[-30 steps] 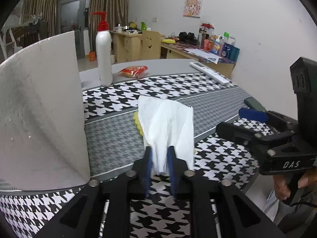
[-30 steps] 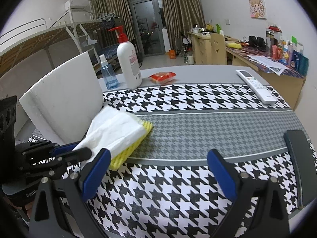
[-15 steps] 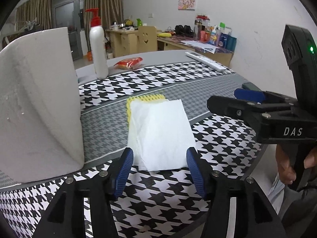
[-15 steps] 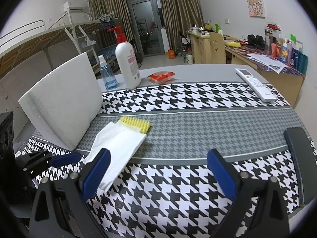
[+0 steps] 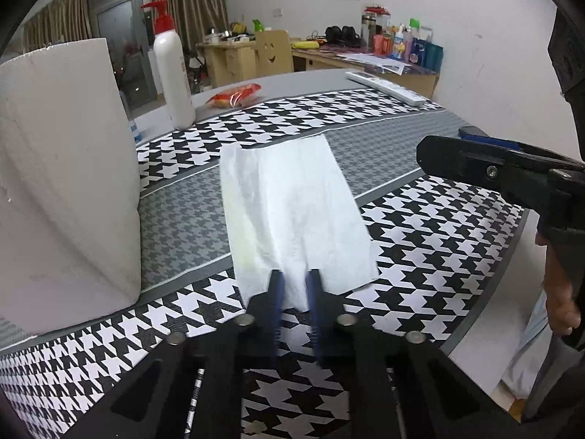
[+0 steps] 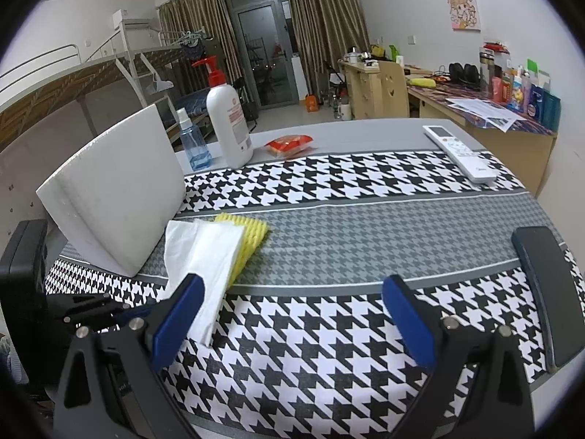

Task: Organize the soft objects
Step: 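Lift the white cloth with the left tool off the sponge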

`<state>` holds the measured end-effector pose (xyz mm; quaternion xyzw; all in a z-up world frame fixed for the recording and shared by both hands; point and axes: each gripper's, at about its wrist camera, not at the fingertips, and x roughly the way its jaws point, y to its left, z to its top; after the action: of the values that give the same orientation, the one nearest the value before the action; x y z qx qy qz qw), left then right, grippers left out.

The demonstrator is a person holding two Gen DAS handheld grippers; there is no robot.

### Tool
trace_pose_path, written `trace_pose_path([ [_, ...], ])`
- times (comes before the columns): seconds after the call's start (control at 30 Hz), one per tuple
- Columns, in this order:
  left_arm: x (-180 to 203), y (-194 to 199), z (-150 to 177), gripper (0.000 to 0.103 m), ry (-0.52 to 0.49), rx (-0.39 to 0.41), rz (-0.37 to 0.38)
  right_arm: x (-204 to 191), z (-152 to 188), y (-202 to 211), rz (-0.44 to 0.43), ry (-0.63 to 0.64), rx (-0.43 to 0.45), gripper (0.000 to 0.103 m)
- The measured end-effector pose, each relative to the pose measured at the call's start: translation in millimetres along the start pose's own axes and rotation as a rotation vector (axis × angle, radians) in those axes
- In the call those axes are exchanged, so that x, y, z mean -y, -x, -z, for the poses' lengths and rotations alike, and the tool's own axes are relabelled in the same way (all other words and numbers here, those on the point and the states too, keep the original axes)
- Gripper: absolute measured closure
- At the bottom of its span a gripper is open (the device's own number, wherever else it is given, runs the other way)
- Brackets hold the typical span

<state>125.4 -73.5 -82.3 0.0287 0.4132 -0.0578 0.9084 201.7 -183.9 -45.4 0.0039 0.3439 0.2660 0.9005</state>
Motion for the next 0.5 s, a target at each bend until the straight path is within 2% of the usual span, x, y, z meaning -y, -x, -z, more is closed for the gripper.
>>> trace_pose_path([
  [0.03,0.6,1.5,-0.3,0.099,-0.003,0.006,0.006,0.1,0.3,0.3,0.0,-0.001,-0.001,0.004],
  [0.33,1.7,29.0,1.2,0.101,-0.014,0.075,0.102,-7.5,-0.6,6.1,-0.003,0.009,0.013,0.004],
  [0.5,-6.7,46.2,7.0,0.101,-0.002,0.107,0.065,-18.0,-1.6,3.9,-0.018,0.019,0.014,0.004],
])
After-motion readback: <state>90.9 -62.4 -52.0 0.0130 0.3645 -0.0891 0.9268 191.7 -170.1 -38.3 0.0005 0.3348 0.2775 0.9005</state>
